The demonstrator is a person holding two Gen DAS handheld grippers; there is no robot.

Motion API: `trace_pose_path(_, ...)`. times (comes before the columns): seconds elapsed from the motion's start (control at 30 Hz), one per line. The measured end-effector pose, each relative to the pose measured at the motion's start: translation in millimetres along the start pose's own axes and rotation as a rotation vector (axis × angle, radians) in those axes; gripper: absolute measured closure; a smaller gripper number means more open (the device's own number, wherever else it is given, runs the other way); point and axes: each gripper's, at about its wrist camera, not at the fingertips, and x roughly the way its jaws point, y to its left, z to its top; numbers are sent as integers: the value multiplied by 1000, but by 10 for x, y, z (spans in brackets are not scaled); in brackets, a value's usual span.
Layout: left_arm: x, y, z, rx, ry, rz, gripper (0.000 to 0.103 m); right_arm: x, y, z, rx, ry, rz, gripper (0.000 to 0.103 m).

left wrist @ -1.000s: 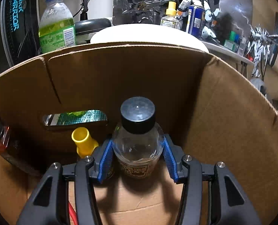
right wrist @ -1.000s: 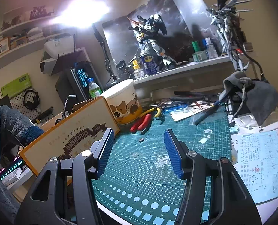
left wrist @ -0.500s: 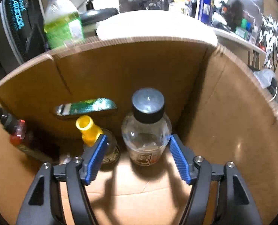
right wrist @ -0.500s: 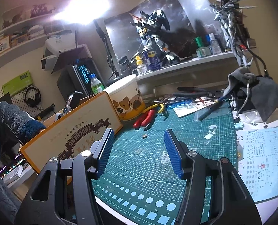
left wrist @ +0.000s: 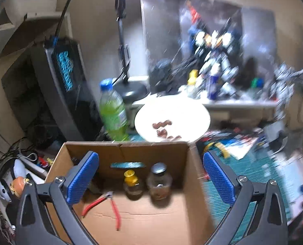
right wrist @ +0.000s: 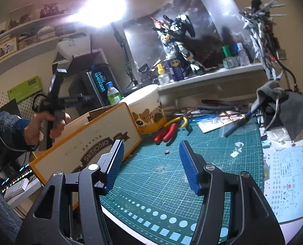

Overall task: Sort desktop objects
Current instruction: 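Withdraw the open left tool from the box back over the mat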

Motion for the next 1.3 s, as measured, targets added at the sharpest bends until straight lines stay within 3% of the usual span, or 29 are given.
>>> trace_pose_path(0.13, -472, -128, 188, -29, -106, -14, 0, -105, 94, 39, -23, -4, -14, 46)
trace_pose_path(0.23, -860, -269, 203, -14, -186, -28, 0, -207, 130, 51, -32, -11, -33, 38)
trace_pose_path(0.37, -1188, -501, 28, -10, -210, -152, 0, -321, 141, 62, -33, -10, -67, 38)
trace_pose_path(0.5, -1322, -824, -286, 13, -186, -266, 0, -427, 160, 67, -49, 11, -127, 35)
trace_pose_path(0.6, -1265, -1192, -620, 78, -169, -296, 0, -498, 132, 58, -52, 26, -181, 35)
trace_pose_path(0.7, -1134, -1488, -971, 81, -169, -321, 0, -567, 66, 32, -45, 39, -235, 35)
trace_pose_path(0.93, -412, -2042, -1641, 47, -158, -217, 0, -658, -87, -98, -52, 83, -381, 34)
trace_pose_path(1.1, -163, -1961, -1873, -14, -123, -220, 0, -690, -208, -238, -29, 103, -422, 34)
trace_pose_path(1.3, -155, -1984, -1937, 73, -177, -182, 0, -647, -389, -346, 11, 134, -445, 34)
